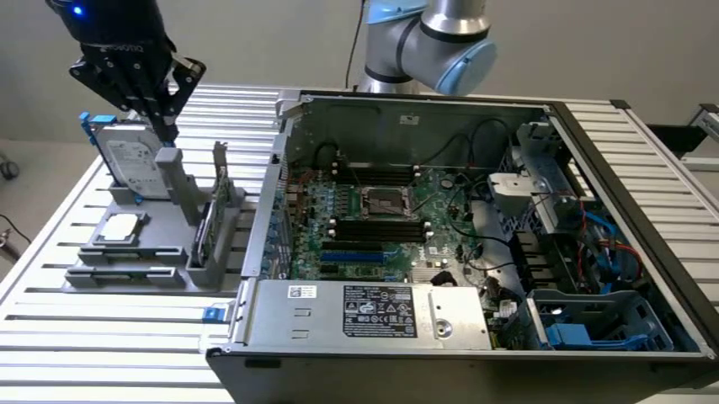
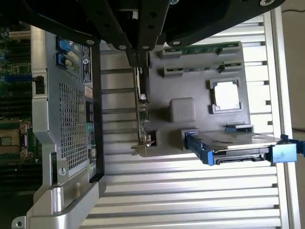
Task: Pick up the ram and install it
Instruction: 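Reach for the ram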
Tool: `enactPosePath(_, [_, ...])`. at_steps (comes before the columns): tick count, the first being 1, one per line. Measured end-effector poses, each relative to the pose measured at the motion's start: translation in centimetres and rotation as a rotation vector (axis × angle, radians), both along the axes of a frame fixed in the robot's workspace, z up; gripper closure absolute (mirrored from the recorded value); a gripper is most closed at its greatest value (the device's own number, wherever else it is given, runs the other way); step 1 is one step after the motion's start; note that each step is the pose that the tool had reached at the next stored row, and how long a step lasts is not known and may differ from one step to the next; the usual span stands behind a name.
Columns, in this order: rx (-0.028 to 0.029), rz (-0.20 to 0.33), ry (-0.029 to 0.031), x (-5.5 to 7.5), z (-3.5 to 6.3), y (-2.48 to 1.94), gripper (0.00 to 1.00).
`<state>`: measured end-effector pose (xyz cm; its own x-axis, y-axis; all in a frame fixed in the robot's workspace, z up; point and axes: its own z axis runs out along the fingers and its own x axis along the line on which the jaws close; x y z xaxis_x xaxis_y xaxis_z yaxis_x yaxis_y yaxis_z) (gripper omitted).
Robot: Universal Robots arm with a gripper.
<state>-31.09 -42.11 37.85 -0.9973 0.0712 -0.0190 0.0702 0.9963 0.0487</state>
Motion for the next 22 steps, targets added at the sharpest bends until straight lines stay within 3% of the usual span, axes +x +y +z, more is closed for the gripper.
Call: enactPosePath(22, [0.0000,0.000,0.0048,-8.8,-3.16,-2.43,0.89])
